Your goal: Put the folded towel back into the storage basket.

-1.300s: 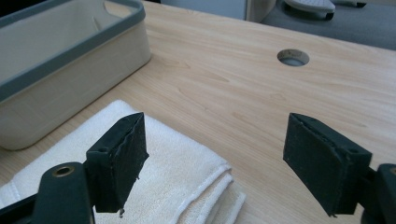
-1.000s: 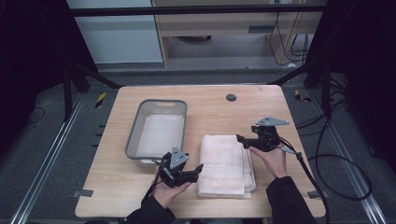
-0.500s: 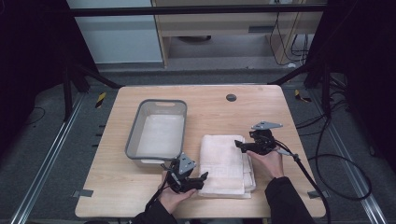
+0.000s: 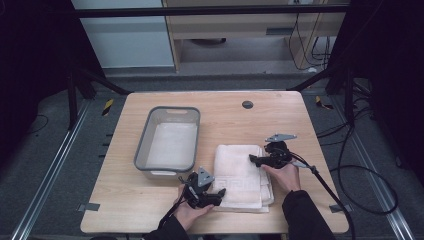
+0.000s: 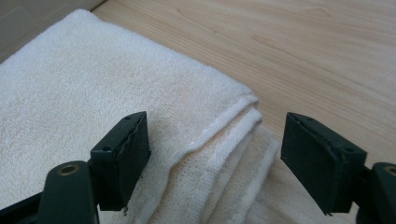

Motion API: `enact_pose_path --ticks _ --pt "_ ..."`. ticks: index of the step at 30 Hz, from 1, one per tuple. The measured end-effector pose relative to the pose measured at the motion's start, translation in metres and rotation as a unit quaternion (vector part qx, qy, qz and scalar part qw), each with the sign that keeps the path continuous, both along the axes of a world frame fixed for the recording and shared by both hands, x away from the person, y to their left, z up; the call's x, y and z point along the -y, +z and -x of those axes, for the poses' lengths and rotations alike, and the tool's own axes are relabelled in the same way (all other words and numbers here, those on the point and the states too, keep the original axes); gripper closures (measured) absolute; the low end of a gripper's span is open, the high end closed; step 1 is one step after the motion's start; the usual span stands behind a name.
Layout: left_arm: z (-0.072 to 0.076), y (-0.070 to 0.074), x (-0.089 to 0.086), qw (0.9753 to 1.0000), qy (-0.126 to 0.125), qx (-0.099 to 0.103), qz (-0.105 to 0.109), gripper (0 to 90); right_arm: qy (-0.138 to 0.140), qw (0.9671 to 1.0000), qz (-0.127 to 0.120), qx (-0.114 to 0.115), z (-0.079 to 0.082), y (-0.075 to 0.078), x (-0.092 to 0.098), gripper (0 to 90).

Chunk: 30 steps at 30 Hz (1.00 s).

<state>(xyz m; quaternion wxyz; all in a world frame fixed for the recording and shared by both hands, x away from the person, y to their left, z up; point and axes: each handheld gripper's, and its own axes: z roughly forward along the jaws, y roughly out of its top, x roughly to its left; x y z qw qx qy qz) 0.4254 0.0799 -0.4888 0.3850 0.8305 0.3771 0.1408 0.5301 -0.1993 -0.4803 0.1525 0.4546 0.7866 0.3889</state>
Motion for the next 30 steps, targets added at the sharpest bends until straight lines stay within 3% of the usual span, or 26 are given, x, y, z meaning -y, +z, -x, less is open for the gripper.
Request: enact_pose_path --ticks 18,28,30 --pt "-0.007 -0.007 0.003 0.9993 -0.004 -0.036 0.01 35.9 -0.014 0.9982 -0.019 -0.055 -0.003 -0.014 0.0 25.9" --pt "-0.009 -0.008 0.003 0.9978 -0.014 -0.059 0.028 49.8 -0.007 0.995 -0.049 -0.086 -0.004 -0.014 0.0 43.8" --pt "-0.009 -0.007 0.004 0.9972 -0.016 -0.066 0.033 52.5 -0.005 0.9932 -0.06 -0.099 -0.004 -0.013 0.0 50.8"
